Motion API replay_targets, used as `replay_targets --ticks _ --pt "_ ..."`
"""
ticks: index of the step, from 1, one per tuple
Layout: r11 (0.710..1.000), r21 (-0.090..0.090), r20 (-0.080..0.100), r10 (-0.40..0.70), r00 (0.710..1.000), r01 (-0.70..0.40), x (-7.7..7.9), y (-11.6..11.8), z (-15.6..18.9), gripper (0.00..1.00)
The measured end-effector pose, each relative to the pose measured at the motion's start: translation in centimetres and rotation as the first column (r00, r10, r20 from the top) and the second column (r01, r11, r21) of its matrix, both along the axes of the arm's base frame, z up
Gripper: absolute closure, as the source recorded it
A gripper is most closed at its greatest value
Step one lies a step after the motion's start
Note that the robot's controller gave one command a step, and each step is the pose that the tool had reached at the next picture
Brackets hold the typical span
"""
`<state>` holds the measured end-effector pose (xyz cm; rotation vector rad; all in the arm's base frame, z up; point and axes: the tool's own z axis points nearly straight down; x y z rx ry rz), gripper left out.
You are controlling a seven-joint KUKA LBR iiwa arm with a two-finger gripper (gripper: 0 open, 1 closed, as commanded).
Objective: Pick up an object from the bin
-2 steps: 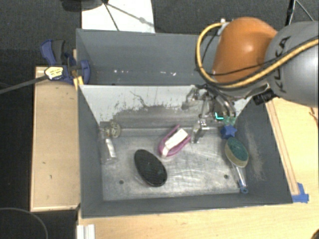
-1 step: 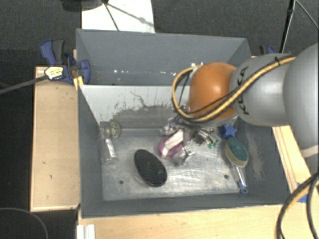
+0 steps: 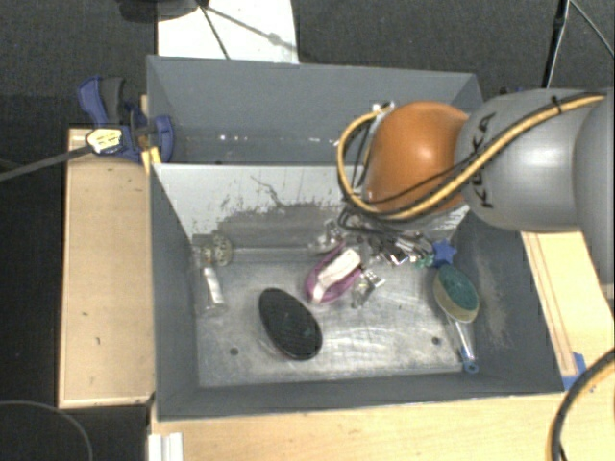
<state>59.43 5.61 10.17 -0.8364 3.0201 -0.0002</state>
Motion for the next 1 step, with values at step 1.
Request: replay_targets --ticks 1 --pt "0.993 -0.001 -0.003 0.116 0.993 -0.116 -0.35 -1.0 0.34 0.0"
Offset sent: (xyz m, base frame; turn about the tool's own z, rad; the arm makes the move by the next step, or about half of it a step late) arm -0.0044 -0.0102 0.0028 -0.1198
